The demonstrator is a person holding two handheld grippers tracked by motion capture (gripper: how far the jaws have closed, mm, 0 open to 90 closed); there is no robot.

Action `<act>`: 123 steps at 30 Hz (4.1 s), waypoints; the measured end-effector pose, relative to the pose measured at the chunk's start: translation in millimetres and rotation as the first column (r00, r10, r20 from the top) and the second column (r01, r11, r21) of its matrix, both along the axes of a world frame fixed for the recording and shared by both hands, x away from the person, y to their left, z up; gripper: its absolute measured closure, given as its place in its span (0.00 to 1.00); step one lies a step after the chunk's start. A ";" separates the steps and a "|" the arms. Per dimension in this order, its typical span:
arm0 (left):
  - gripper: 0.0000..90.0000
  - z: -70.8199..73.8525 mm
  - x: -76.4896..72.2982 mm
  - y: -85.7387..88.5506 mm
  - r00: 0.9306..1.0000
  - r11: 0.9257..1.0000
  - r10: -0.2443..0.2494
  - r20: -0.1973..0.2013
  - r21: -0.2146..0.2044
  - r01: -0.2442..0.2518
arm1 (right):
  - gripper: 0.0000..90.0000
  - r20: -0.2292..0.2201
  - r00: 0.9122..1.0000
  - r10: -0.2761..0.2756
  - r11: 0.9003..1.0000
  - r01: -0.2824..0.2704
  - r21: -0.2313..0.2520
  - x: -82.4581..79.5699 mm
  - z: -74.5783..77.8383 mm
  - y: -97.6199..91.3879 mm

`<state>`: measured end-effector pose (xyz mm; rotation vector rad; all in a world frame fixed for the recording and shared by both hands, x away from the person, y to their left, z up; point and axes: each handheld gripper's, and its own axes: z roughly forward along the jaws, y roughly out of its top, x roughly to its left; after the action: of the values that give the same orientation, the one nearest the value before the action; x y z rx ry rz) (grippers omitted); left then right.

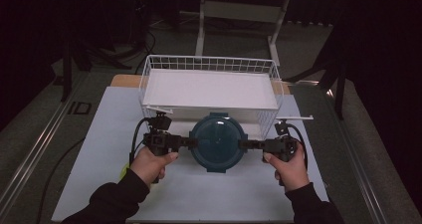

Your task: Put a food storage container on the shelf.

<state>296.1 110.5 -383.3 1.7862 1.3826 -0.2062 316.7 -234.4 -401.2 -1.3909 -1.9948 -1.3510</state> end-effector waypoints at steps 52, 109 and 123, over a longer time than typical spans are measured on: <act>0.65 87.0 100.2 17.9 0.996 0.997 0.061 0.068 -0.044 -0.059 | 0.60 -0.056 0.992 -0.110 0.993 0.111 0.032 111.5 86.7 19.4; 0.01 43.0 -16.8 31.0 0.832 0.994 -0.107 0.544 0.072 0.081 | 1.00 0.337 0.935 0.112 0.980 -0.048 -0.193 11.1 94.3 100.9; 0.01 19.1 -32.3 33.7 0.830 0.993 -0.114 0.545 0.088 0.079 | 1.00 0.333 0.940 0.067 0.972 0.013 -0.234 28.1 91.0 108.6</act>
<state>263.8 144.1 -364.2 1.7780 0.8889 0.2896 344.8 -125.8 -310.3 -1.2862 -2.4570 -1.4643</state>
